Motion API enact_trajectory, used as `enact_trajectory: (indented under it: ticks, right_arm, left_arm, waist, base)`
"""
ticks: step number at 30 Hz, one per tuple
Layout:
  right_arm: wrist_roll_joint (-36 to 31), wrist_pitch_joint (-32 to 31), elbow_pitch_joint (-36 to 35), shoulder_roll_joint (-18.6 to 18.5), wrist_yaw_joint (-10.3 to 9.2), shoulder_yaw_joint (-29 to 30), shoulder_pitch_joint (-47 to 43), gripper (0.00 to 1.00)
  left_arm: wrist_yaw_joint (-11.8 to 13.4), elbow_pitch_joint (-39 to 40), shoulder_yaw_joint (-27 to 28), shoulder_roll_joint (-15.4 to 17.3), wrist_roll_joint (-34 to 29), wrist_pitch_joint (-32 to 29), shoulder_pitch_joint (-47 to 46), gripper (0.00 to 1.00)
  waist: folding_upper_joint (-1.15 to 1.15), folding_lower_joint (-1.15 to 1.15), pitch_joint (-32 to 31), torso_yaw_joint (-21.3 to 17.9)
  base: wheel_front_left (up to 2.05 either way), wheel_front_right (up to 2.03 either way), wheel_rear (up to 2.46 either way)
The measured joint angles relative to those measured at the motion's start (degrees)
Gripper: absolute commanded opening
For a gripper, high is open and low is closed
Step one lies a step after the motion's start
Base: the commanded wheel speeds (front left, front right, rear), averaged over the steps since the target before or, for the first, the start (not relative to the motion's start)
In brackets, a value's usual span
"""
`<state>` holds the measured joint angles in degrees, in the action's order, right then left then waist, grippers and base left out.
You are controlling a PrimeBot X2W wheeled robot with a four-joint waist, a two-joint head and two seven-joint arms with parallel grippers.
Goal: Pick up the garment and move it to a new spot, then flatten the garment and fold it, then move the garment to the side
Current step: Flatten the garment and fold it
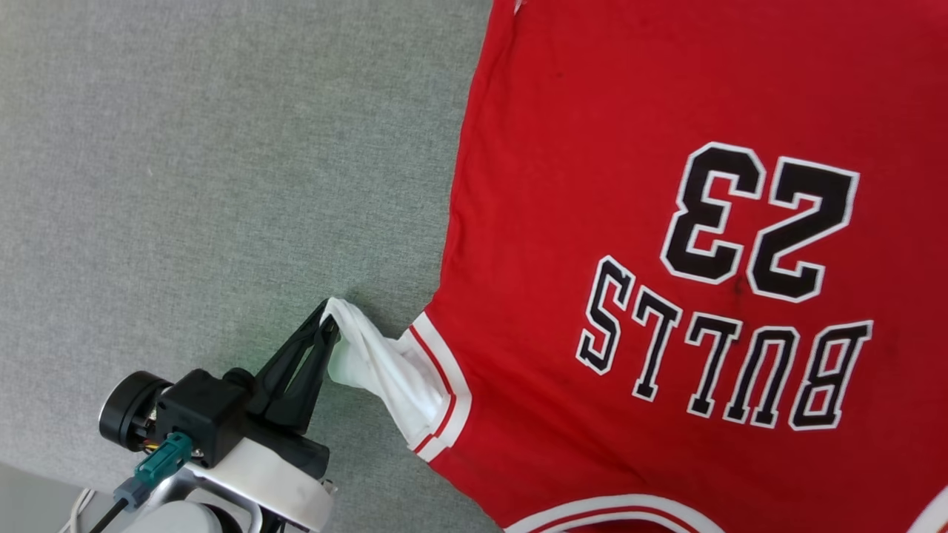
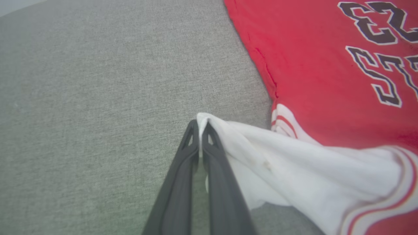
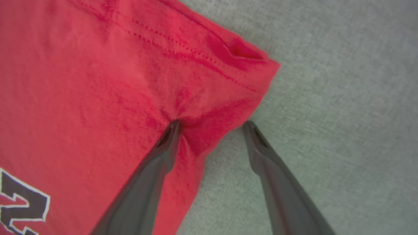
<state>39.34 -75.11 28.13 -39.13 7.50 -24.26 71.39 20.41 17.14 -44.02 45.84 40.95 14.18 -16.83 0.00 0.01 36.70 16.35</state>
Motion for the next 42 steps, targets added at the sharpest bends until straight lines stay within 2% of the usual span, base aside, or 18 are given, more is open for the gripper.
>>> enact_trajectory:
  ticks: [5,6,7,14,18,20,23,28,36,39,42]
  right_arm:
    - [-0.34,0.54,-2.74,-0.34,-0.02,1.58,-2.24,1.0]
    - [-0.02,1.19,-3.39,-0.43,-0.02,1.8,-2.78,0.34]
    - [0.11,1.77,-3.78,-0.44,-0.05,1.96,-3.35,0.0]
    - [-0.15,4.85,-5.13,0.41,-0.01,-0.09,-5.26,0.0]
    - [2.18,7.53,-7.82,0.57,-0.01,-2.26,-5.5,0.0]
    - [3.55,8.67,-9.77,-0.46,0.0,-4.15,-5.9,0.0]
    - [6.95,10.33,-13.48,-3.31,0.0,-6.7,-8.26,0.0]
    - [12.11,13.65,-21.47,-10.49,0.0,-10.17,-14.6,0.0]
    - [16.63,19.74,-29.22,-22.7,0.01,-11.77,-32.32,0.0]
    - [18.12,22.43,-30.28,-25.3,0.01,-11.85,-40.69,0.0]
    - [18.24,26.31,-30.69,-25.55,0.01,-10.57,-47.97,0.0]
  left_arm:
    - [-0.07,-1.46,0.64,-1.14,-0.45,0.33,-0.04,0.0]
    - [-0.1,-1.85,0.77,-1.32,-0.46,0.46,-0.04,0.0]
    - [-0.24,-2.11,0.83,-1.54,-0.46,0.48,-0.04,0.0]
    - [-0.73,-3.94,1.43,-1.85,-0.97,0.64,1.21,0.0]
    - [-0.19,-4.1,1.9,-1.63,-0.85,0.67,3.19,0.0]
    - [0.13,-3.96,2.26,-1.47,-0.48,0.7,4.36,0.0]
    - [0.54,-3.93,2.36,-1.15,-0.35,0.7,6.08,0.0]
    - [1.56,-3.8,3.05,-0.32,0.33,0.71,9.26,0.0]
    - [3.04,-3.15,3.98,0.79,1.11,0.71,13.69,0.0]
    - [3.46,-2.67,4.39,1.26,1.15,0.73,14.81,0.0]
    - [3.9,-2.27,5.19,1.72,1.16,0.73,15.39,0.0]
  waist:
    - [0.0,-0.02,1.8,1.25]
    - [0.0,-0.02,1.72,1.2]
    - [0.0,-0.02,1.49,1.09]
    - [0.0,-0.01,-2.54,0.08]
    - [0.0,-0.01,-6.09,-1.01]
    - [0.0,-0.01,-8.04,-1.69]
    - [0.0,-0.01,-11.04,-2.74]
    - [0.0,-0.01,-15.72,-4.93]
    - [0.0,-0.02,-20.45,-9.73]
    - [0.0,-0.02,-21.49,-11.3]
    - [0.0,-0.02,-21.92,-12.72]
  base:
    - [0.0,0.0,0.0]
    - [0.0,0.0,0.0]
    - [0.0,0.0,0.0]
    - [0.0,0.0,0.0]
    - [0.0,0.0,0.0]
    - [0.0,0.0,0.0]
    - [0.0,0.0,0.0]
    - [0.0,0.0,0.0]
    - [0.0,0.0,0.0]
    - [0.0,0.0,0.0]
    - [0.0,0.0,0.0]
